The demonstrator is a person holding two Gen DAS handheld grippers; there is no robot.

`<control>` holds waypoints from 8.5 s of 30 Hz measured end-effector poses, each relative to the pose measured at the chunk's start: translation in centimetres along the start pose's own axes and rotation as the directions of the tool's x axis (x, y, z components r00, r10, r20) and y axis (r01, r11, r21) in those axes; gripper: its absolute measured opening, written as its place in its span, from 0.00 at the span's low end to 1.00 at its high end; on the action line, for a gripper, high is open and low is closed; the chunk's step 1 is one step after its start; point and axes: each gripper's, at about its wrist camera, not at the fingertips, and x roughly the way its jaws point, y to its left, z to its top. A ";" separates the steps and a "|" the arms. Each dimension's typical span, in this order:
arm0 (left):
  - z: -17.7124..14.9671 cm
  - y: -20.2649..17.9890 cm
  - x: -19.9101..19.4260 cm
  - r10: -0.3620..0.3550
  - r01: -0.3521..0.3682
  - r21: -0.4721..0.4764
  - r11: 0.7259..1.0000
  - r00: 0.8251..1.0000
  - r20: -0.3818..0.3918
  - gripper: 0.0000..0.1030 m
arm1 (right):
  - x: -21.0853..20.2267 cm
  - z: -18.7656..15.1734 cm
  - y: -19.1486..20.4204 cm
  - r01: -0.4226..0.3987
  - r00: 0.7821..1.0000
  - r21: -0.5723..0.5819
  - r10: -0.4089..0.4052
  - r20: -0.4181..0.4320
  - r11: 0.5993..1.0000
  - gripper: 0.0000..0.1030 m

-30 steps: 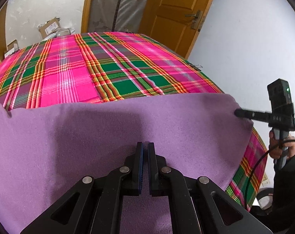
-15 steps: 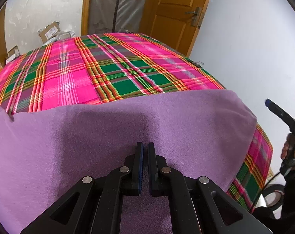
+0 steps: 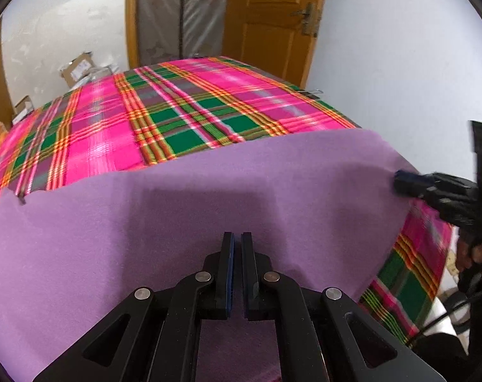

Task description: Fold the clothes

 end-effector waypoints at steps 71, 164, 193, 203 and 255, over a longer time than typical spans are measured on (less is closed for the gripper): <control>-3.6 9.6 -5.1 0.181 -0.166 -0.259 0.951 0.983 0.033 0.04 | 0.9 -3.5 12.9 -0.077 0.994 -0.271 0.093 0.048 0.960 0.31; -6.8 16.4 -11.2 0.325 -0.269 -0.344 0.900 0.939 0.115 0.05 | 3.6 2.1 16.7 -0.245 0.969 -0.233 0.245 -0.028 0.941 0.34; -9.0 33.0 -12.8 0.403 -0.304 -0.646 0.701 0.915 0.007 0.12 | 19.3 10.3 23.0 -0.472 0.828 0.240 0.520 -0.208 0.848 0.00; -10.5 38.6 -14.6 0.476 -0.341 -0.740 0.580 0.879 -0.033 0.12 | 19.7 10.1 20.2 -0.425 0.866 0.307 0.481 -0.136 0.852 0.02; -24.5 33.6 -24.5 0.561 -0.067 -0.954 0.291 0.820 0.113 0.24 | 14.6 5.7 20.0 -0.535 0.805 0.263 0.579 -0.127 0.803 0.15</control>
